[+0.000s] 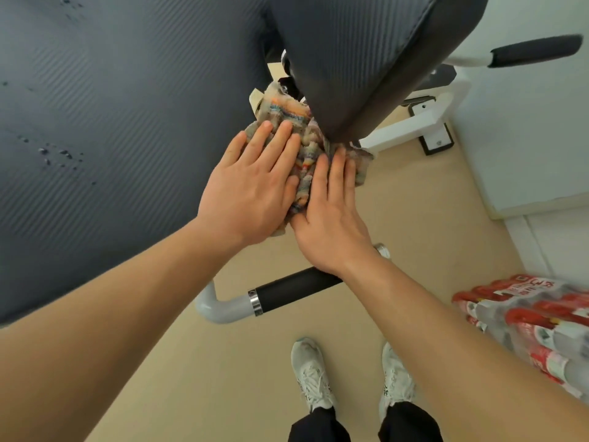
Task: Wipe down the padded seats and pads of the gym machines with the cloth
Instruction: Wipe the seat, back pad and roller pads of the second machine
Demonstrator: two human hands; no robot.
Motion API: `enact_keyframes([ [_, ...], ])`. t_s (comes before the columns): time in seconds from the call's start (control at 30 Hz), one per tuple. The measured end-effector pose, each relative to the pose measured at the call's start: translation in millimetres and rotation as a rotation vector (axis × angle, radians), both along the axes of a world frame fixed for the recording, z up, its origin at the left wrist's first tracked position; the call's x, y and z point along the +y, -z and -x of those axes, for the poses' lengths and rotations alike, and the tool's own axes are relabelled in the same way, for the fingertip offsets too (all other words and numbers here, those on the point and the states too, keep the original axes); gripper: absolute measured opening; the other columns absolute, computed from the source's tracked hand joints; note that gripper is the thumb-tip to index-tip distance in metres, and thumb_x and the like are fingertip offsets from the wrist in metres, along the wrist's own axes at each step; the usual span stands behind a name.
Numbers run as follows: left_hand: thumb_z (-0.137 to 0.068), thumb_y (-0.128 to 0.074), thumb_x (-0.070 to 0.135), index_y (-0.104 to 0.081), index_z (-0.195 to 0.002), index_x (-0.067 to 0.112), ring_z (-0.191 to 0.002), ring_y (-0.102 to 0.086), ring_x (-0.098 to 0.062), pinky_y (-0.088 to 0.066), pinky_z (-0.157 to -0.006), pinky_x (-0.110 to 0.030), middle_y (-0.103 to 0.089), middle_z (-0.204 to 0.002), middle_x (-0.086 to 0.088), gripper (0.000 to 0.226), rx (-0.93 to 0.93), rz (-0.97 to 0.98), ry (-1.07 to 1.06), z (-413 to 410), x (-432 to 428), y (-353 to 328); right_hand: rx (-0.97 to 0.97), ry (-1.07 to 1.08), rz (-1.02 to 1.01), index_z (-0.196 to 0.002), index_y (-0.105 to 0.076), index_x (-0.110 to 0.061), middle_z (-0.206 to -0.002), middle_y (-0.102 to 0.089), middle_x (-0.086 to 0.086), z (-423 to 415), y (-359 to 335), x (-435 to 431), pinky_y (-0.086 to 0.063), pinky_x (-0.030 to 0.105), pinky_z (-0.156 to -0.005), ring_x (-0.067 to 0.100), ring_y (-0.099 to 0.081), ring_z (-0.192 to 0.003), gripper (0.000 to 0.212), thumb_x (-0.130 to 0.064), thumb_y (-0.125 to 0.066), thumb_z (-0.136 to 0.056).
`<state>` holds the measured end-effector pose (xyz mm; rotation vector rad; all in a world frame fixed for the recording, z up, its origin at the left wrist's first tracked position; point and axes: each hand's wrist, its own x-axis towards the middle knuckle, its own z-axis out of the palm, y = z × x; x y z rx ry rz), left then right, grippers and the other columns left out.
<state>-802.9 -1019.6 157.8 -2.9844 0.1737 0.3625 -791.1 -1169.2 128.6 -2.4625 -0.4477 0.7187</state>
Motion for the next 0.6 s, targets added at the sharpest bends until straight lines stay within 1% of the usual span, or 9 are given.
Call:
enact_keyframes([
  [0.07, -0.106, -0.011, 0.045, -0.014, -0.16, 0.013, -0.154, -0.012, -0.033, -0.014, -0.124, -0.051, -0.013, -0.167, -0.011, 0.062, 0.015, -0.041, 0.043, 30.8, 9.5, -9.2, -0.062, -0.13, 0.041, -0.158, 0.017, -0.01, -0.165, 0.027, 0.014, 22.8, -6.8, -0.8, -0.001, 0.046, -0.128, 0.033, 0.024, -0.153, 0.09, -0.041, -0.045, -0.1],
  [0.13, -0.107, -0.018, 0.045, -0.016, -0.16, 0.012, -0.154, -0.014, -0.032, -0.015, -0.124, -0.051, -0.014, -0.166, -0.011, 0.062, 0.016, -0.07, 0.047, 54.0, 19.7, -16.7, -0.113, -0.23, 0.046, -0.159, 0.012, -0.014, -0.167, 0.023, 0.01, 31.7, -10.4, -5.7, -0.001, 0.047, -0.127, 0.031, 0.019, -0.154, 0.087, -0.043, -0.046, -0.101],
  [0.23, -0.107, -0.023, 0.046, -0.012, -0.16, 0.012, -0.154, -0.011, -0.032, -0.013, -0.124, -0.051, -0.011, -0.167, -0.011, 0.064, 0.014, -0.112, 0.004, 63.2, 19.7, -16.5, -0.181, -0.31, 0.01, -0.161, -0.001, -0.026, -0.17, 0.012, 0.001, 8.2, -4.7, -21.7, -0.001, 0.046, -0.127, 0.024, 0.012, -0.157, 0.079, -0.044, -0.048, -0.1],
  [0.27, -0.108, -0.023, 0.045, -0.009, -0.16, 0.012, -0.155, -0.007, -0.032, -0.011, -0.125, -0.051, -0.008, -0.167, -0.011, 0.064, 0.007, -0.121, -0.004, 59.8, 14.4, -13.5, -0.199, -0.34, 0.0, -0.16, -0.003, -0.031, -0.17, 0.011, -0.001, -3.7, -0.1, -27.9, -0.001, 0.045, -0.126, 0.022, 0.012, -0.157, 0.076, -0.043, -0.048, -0.101],
  [0.33, -0.106, -0.024, 0.045, -0.004, -0.16, 0.009, -0.155, -0.002, -0.034, -0.007, -0.125, -0.051, -0.001, -0.167, -0.014, 0.068, 0.005, -0.142, -0.008, 48.0, -1.4, -6.0, -0.22, -0.427, 0.009, -0.16, 0.003, -0.035, -0.169, 0.016, -0.003, -26.4, 11.7, -38.8, 0.0, 0.043, -0.124, 0.018, 0.015, -0.156, 0.073, -0.043, -0.042, -0.103],
  [0.4, -0.102, -0.029, 0.045, -0.003, -0.159, 0.005, -0.154, 0.0, -0.035, -0.008, -0.125, -0.052, 0.001, -0.167, -0.018, 0.074, -0.003, -0.161, 0.002, 32.3, -20.4, 3.9, -0.28, -0.508, 0.067, -0.159, 0.009, -0.032, -0.169, 0.016, -0.003, -46.8, 23.6, -50.4, -0.002, 0.044, -0.125, 0.018, 0.013, -0.156, 0.072, -0.043, -0.036, -0.104],
  [0.47, -0.102, -0.031, 0.041, -0.008, -0.158, 0.002, -0.154, -0.002, -0.037, -0.01, -0.124, -0.053, -0.002, -0.166, -0.021, 0.072, -0.031, -0.152, 0.003, 15.1, -41.3, 14.1, -0.334, -0.524, 0.131, -0.16, 0.008, -0.03, -0.17, 0.009, 0.0, -65.3, 32.0, -66.2, -0.005, 0.046, -0.127, 0.02, 0.007, -0.157, 0.071, -0.043, -0.035, -0.105],
  [0.53, -0.104, -0.03, 0.036, -0.012, -0.157, 0.002, -0.154, -0.005, -0.036, -0.011, -0.125, -0.051, -0.007, -0.166, -0.021, 0.066, -0.06, -0.128, 0.002, -0.7, -57.1, 23.9, -0.376, -0.482, 0.179, -0.161, 0.002, -0.028, -0.171, -0.001, 0.004, -79.6, 37.3, -80.8, -0.012, 0.048, -0.127, 0.024, -0.002, -0.157, 0.068, -0.041, -0.036, -0.106],
  [0.6, -0.106, -0.028, 0.037, -0.015, -0.157, 0.002, -0.154, -0.009, -0.035, -0.012, -0.125, -0.05, -0.013, -0.165, -0.02, 0.063, -0.065, -0.11, 0.028, -10.4, -60.7, 28.3, -0.433, -0.439, 0.199, -0.161, -0.01, -0.024, -0.17, -0.012, 0.007, -84.9, 39.5, -84.7, -0.018, 0.048, -0.126, 0.026, -0.011, -0.157, 0.066, -0.038, -0.042, -0.105],
])
